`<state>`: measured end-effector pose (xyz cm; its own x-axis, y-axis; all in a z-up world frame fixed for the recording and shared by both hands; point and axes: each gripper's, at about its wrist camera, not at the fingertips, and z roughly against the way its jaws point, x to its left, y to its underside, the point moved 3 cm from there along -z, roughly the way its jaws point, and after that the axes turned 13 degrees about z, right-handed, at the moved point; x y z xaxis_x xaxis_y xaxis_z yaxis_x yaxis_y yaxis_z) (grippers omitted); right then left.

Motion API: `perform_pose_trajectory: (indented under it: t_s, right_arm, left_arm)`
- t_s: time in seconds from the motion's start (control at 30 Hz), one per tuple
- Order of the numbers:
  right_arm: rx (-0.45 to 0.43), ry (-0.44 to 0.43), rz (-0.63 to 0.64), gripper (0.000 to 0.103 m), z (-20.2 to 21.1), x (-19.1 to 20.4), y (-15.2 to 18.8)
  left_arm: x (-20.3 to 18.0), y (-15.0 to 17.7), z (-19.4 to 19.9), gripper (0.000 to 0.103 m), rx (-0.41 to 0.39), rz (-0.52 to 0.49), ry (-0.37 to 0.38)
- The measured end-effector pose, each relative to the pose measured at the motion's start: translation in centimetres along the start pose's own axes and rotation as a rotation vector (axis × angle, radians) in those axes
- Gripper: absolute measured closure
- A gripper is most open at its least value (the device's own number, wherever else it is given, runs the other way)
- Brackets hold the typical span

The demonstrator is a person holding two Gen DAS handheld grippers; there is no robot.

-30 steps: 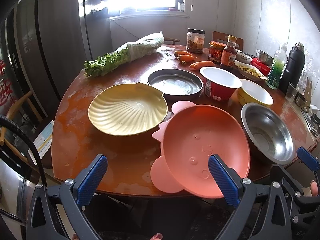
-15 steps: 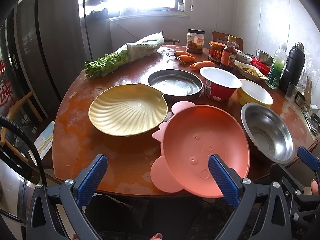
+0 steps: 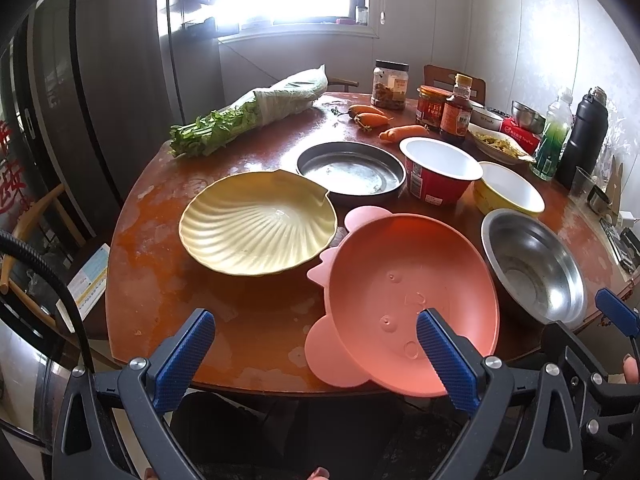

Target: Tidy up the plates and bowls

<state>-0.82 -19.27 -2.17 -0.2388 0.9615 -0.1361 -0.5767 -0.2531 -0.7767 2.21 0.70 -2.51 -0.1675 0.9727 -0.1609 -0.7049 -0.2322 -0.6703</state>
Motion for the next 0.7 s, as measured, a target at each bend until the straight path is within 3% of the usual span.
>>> perform_pose_trajectory:
  t_s: [0.7]
  right_arm:
    - [-0.031, -0.055, 0.093, 0.000, -1.6, 5.0, -6.8]
  left_arm:
    - [5.6, -4.8, 0.2, 0.001, -0.024, 0.092, -0.023]
